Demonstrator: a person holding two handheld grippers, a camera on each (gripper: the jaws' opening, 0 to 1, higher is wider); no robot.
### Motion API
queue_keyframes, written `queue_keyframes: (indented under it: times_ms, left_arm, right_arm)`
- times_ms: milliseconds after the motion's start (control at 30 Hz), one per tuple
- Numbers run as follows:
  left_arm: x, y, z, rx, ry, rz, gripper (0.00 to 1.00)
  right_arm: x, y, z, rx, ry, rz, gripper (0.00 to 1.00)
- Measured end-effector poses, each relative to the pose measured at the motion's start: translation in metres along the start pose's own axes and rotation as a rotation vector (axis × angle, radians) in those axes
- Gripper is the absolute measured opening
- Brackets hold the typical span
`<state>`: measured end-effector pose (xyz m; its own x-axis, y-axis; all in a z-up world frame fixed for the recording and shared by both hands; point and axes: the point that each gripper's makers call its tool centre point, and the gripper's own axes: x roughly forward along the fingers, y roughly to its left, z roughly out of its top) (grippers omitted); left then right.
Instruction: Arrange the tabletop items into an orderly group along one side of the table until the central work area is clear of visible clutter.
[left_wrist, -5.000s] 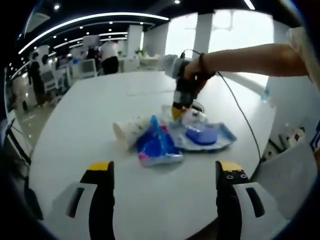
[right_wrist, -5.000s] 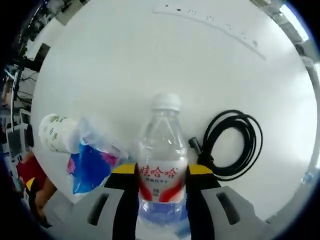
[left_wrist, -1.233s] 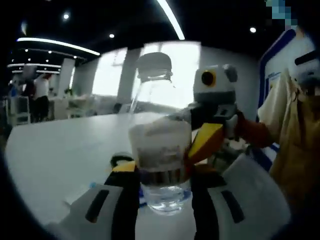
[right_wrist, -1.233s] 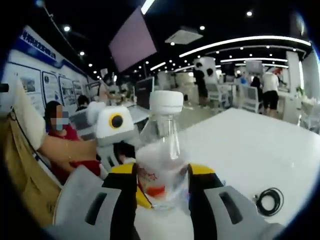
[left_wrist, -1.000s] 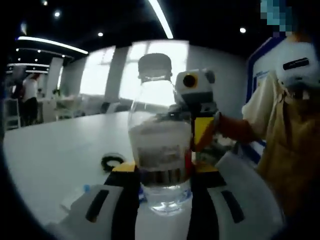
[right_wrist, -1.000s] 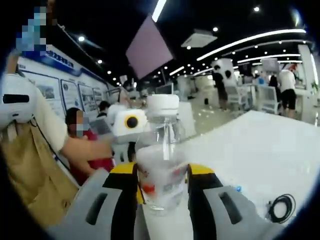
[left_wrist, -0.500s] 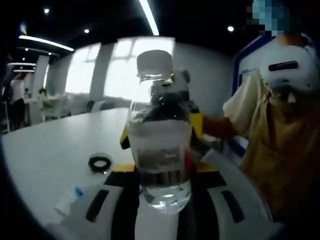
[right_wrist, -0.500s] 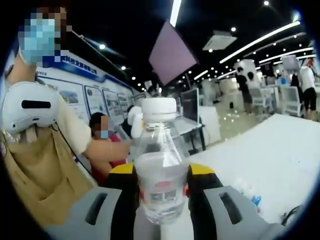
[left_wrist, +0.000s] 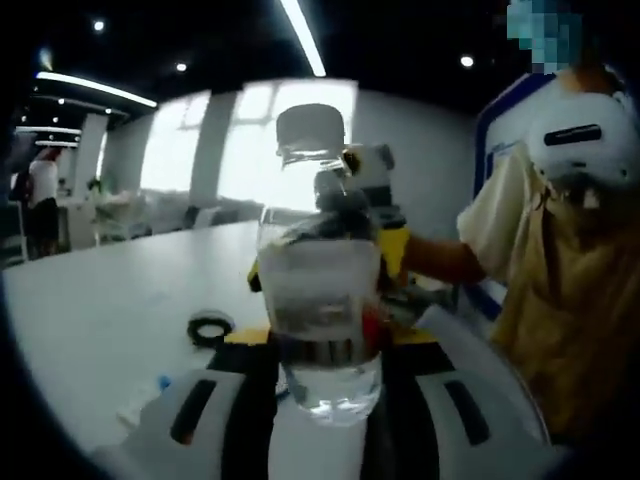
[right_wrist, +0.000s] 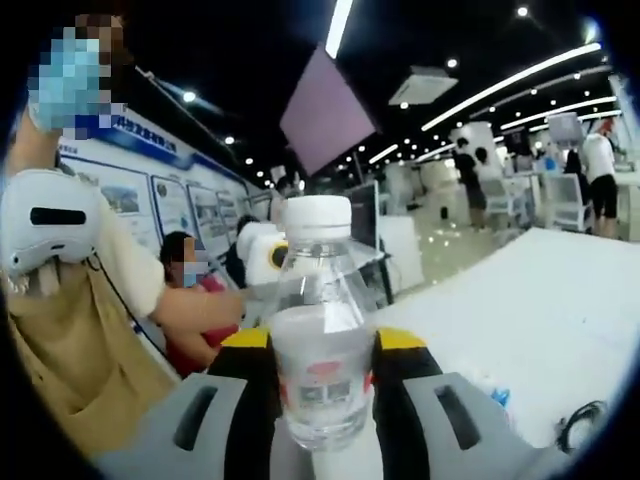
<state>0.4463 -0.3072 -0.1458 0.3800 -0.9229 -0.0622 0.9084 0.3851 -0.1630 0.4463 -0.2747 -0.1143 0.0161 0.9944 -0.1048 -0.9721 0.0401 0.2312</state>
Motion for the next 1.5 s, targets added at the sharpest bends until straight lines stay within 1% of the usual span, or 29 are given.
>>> queue_keyframes:
  times_ms: [33,67,100,133,167,200,233,267,333,367,400,433,500,533,567,600,667,700,733,767,833,867,900,1000,1033,1067,1133,1200,1500]
  left_arm:
    - [0.0,0.005,0.003,-0.017,-0.028,0.05,0.38]
    - [0.0,0.012,0.005,-0.007,-0.051,0.106,0.39]
    - [0.001,0.014,0.006,-0.001,-0.061,0.138,0.4]
    - [-0.001,0.022,0.002,0.018,-0.03,0.213,0.4]
    - [-0.001,0.026,0.004,0.045,-0.031,0.249,0.4]
    - [0.001,0.026,0.005,0.051,-0.03,0.268,0.41]
    - [0.001,0.029,0.006,0.035,-0.036,0.307,0.42]
    - [0.003,0.029,0.008,0.022,-0.047,0.316,0.47]
    - [0.005,0.029,0.009,0.004,-0.04,0.346,0.52]
    - [0.004,0.034,0.009,0.052,-0.014,0.408,0.52]
    - [0.003,0.037,0.009,0.061,-0.014,0.444,0.51]
    - [0.002,0.038,0.01,0.07,-0.009,0.464,0.51]
    - [0.0,0.042,0.012,0.082,-0.004,0.522,0.52]
    - [0.0,0.044,0.014,0.126,0.006,0.543,0.54]
    - [-0.001,0.046,0.014,0.114,0.005,0.569,0.55]
    - [0.0,0.047,0.012,0.107,0.019,0.577,0.55]
    - [-0.001,0.051,0.011,0.098,0.02,0.613,0.57]
    - [-0.001,0.053,0.011,0.114,0.028,0.633,0.58]
    - [-0.003,0.056,0.011,0.133,0.035,0.671,0.58]
    - [-0.004,0.058,0.012,0.166,0.05,0.703,0.58]
    - [-0.003,0.058,0.014,0.202,0.051,0.725,0.58]
    - [-0.006,0.06,0.01,0.235,0.1,0.753,0.57]
    - [-0.005,0.061,0.011,0.246,0.091,0.769,0.56]
    - [-0.004,0.06,0.008,0.199,0.074,0.763,0.51]
    - [-0.005,0.061,0.007,0.184,0.063,0.776,0.5]
    - [-0.005,0.06,0.008,0.198,0.062,0.783,0.49]
    - [-0.01,0.062,0.012,0.221,0.052,0.822,0.44]
    - [-0.011,0.062,0.012,0.227,0.06,0.835,0.43]
    - [-0.02,0.061,0.013,0.19,0.036,0.871,0.4]
  right_arm:
    - [-0.001,-0.007,0.004,0.007,-0.015,-0.033,0.36]
    - [-0.002,-0.012,0.006,0.019,-0.026,-0.062,0.36]
    - [-0.002,-0.017,0.01,0.01,-0.042,-0.09,0.36]
    - [-0.003,-0.022,0.011,0.019,-0.05,-0.119,0.36]
    - [-0.002,-0.026,0.013,0.012,-0.057,-0.131,0.36]
    - [-0.002,-0.029,0.014,0.021,-0.06,-0.142,0.36]
    - [-0.001,-0.034,0.015,0.032,-0.069,-0.156,0.36]
    - [0.0,-0.035,0.016,0.03,-0.074,-0.162,0.36]
    - [0.001,-0.041,0.018,0.029,-0.079,-0.194,0.36]
    - [0.002,-0.043,0.019,0.021,-0.08,-0.201,0.36]
    - [0.003,-0.045,0.019,0.017,-0.079,-0.219,0.36]
    - [0.003,-0.047,0.018,0.01,-0.075,-0.227,0.36]
    - [0.005,-0.053,0.016,-0.005,-0.056,-0.269,0.36]
    - [0.006,-0.055,0.015,-0.024,-0.049,-0.28,0.36]
    - [0.007,-0.056,0.014,-0.035,-0.042,-0.301,0.36]
    - [0.008,-0.056,0.013,-0.042,-0.038,-0.305,0.36]
    - [0.011,-0.056,0.013,-0.049,-0.038,-0.322,0.36]
    - [0.011,-0.058,0.012,-0.09,-0.024,-0.337,0.36]
    - [0.011,-0.06,0.011,-0.099,-0.017,-0.358,0.36]
    - [0.012,-0.062,0.009,-0.13,0.002,-0.372,0.36]
    - [0.014,-0.062,0.005,-0.139,0.017,-0.394,0.36]
    - [0.015,-0.059,0.001,-0.138,0.03,-0.394,0.36]
    - [0.016,-0.059,0.002,-0.152,0.024,-0.4,0.36]
    - [0.017,-0.056,0.003,-0.149,0.018,-0.395,0.36]
    - [0.018,-0.055,0.004,-0.143,0.011,-0.391,0.36]
    - [0.019,-0.053,0.004,-0.143,0.011,-0.386,0.36]
    - [0.022,-0.051,0.002,-0.14,0.014,-0.386,0.36]
    - [0.022,-0.051,0.002,-0.136,0.013,-0.386,0.37]
    - [0.028,-0.049,0.002,-0.084,0.002,-0.377,0.38]
